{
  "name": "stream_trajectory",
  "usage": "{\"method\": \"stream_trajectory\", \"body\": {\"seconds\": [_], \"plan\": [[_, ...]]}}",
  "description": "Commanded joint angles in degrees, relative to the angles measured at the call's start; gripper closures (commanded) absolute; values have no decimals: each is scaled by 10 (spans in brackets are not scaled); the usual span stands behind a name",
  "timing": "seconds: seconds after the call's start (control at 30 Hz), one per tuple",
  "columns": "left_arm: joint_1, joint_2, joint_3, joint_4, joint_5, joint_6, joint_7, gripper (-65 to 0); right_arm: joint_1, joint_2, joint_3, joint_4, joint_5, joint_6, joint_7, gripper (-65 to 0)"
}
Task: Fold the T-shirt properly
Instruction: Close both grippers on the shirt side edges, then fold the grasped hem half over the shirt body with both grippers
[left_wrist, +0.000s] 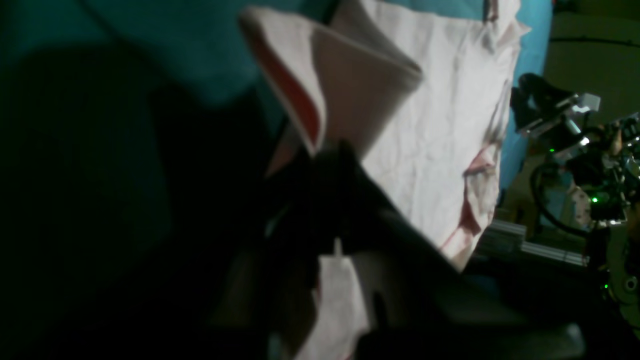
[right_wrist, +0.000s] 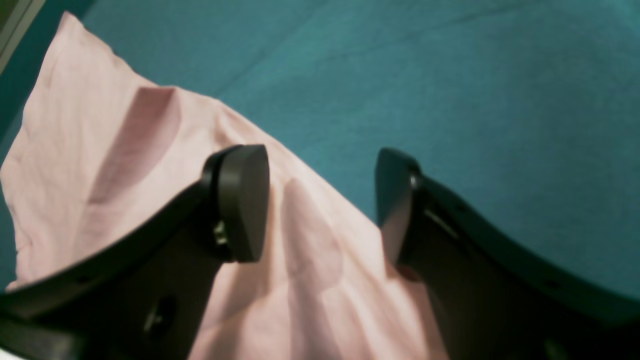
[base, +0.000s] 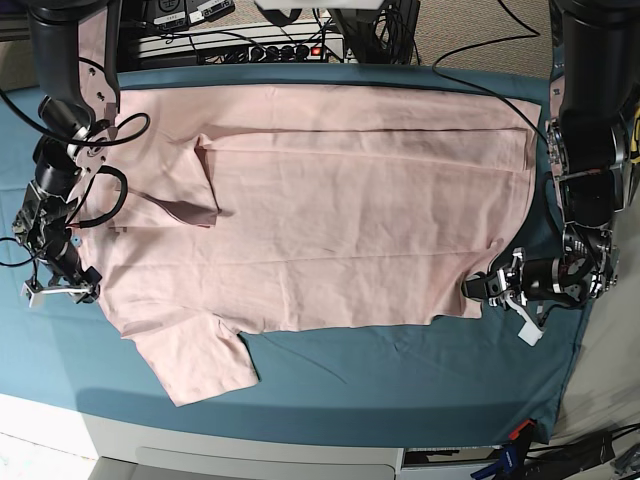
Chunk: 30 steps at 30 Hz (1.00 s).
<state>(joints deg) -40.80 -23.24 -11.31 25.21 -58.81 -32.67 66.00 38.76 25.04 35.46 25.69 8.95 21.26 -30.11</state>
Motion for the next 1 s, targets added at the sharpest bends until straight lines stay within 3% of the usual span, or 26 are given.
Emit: {"method": "stream_trajectory", "body": {"seconds": [0.0, 0.3, 0.57, 0.83, 0.97], "plan": [[-19, -7, -1, 7, -17, -5, -4, 0, 21, 9, -6, 8, 9, 8, 10, -340], [-20, -7, -1, 7, -21, -11, -4, 0, 20, -17, -40, 8, 10, 8, 16, -340], [-20, -7, -1, 7, -21, -11, -4, 0, 20, -19, -40, 8, 10, 8, 27, -328], [-20, -7, -1, 7, -21, -11, -4, 0, 20, -18, -40, 9, 11, 8, 64, -213], [-20, -7, -1, 7, -21, -11, -4, 0, 20, -18, -40, 9, 10, 8, 70, -63]]}}
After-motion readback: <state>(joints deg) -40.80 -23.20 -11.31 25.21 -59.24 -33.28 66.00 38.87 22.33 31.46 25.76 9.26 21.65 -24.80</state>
